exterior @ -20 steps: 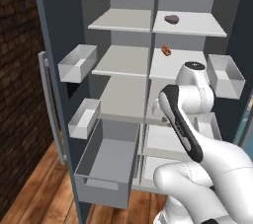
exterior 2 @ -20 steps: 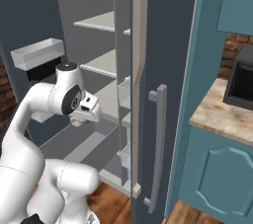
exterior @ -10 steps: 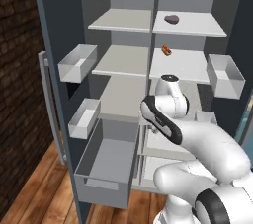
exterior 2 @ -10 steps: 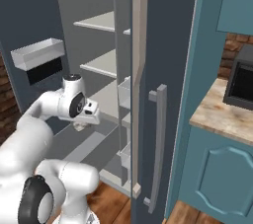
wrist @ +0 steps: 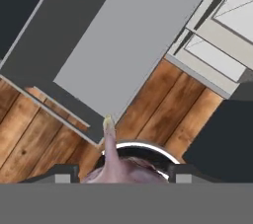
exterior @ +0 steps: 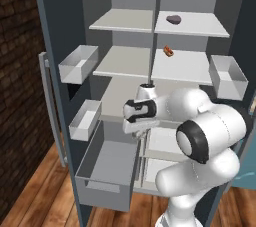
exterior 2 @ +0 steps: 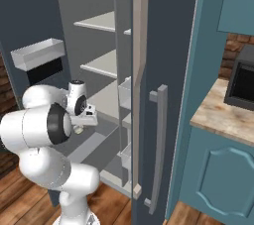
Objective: Take the garlic and eggplant from the fridge shelf and place them in the freezer drawer to begin freezing them.
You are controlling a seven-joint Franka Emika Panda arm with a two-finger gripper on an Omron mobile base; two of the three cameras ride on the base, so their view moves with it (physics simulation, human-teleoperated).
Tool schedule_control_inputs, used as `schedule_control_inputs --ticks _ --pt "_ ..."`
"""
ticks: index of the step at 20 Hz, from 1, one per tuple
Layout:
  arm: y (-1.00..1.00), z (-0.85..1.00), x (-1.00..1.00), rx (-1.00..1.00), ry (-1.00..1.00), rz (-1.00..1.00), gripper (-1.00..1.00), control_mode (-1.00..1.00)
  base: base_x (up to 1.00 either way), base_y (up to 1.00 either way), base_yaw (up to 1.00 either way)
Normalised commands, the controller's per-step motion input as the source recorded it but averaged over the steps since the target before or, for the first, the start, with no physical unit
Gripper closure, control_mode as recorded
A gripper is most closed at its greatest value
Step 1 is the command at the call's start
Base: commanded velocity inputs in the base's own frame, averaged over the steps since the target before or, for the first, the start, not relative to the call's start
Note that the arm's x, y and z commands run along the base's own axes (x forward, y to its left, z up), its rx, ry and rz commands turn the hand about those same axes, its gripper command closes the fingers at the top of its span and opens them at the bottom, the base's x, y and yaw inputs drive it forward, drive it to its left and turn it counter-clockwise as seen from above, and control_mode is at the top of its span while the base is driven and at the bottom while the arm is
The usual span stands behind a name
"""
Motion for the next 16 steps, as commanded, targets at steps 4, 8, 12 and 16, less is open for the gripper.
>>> schedule_control_inputs --ticks 4,8,12,16 --pt "0.28 -0.86 0.26 0.01 -0.02 0.06 1.0 -1.0 0.0 0.0 0.0" --pt "0.02 -0.9 0.05 0.04 -0.06 0.07 1.0 -1.0 0.0 0.0 0.0" --pt "0.0 -0.83 0.12 0.07 -0.05 0.08 1.0 -1.0 0.0 0.0 0.0" --pt "0.16 -0.59 0.34 0.02 0.0 0.07 1.0 -1.0 0.0 0.0 0.0"
